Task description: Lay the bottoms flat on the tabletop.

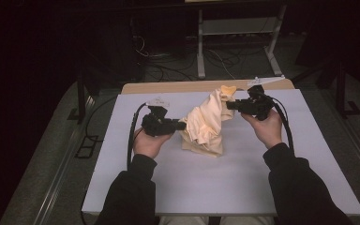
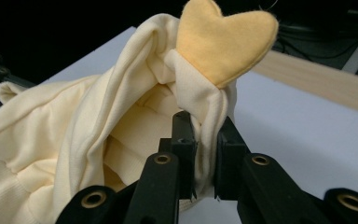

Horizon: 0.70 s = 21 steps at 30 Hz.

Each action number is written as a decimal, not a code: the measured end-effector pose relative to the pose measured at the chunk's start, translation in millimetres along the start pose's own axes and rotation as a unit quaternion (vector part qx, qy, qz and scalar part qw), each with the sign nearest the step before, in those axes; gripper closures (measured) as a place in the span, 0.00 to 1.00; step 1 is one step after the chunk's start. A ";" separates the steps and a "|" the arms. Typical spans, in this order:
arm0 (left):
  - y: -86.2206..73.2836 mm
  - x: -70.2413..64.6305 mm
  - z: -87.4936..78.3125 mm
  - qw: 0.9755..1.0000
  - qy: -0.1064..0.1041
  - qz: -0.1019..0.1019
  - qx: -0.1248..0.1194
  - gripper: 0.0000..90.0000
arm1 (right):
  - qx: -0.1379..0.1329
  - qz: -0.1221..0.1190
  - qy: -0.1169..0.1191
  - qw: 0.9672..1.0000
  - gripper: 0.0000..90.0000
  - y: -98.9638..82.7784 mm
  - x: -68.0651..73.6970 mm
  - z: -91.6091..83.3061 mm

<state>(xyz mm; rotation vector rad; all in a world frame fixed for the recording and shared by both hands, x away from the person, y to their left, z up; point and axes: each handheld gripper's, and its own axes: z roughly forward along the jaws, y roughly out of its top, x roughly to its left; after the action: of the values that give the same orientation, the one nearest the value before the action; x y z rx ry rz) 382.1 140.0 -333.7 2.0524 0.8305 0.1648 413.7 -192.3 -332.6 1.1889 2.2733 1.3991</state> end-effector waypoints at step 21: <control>-44.6 0.5 32.6 0.998 -0.038 -0.046 0.008 0.84 | 0.061 0.037 -0.030 0.997 0.89 -31.9 -8.2 14.5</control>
<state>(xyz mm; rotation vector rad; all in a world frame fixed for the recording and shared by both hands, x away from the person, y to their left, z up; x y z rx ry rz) 373.7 134.7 -388.0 2.0175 0.8795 0.0300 410.4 -195.9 -368.3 1.3468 2.3240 1.2481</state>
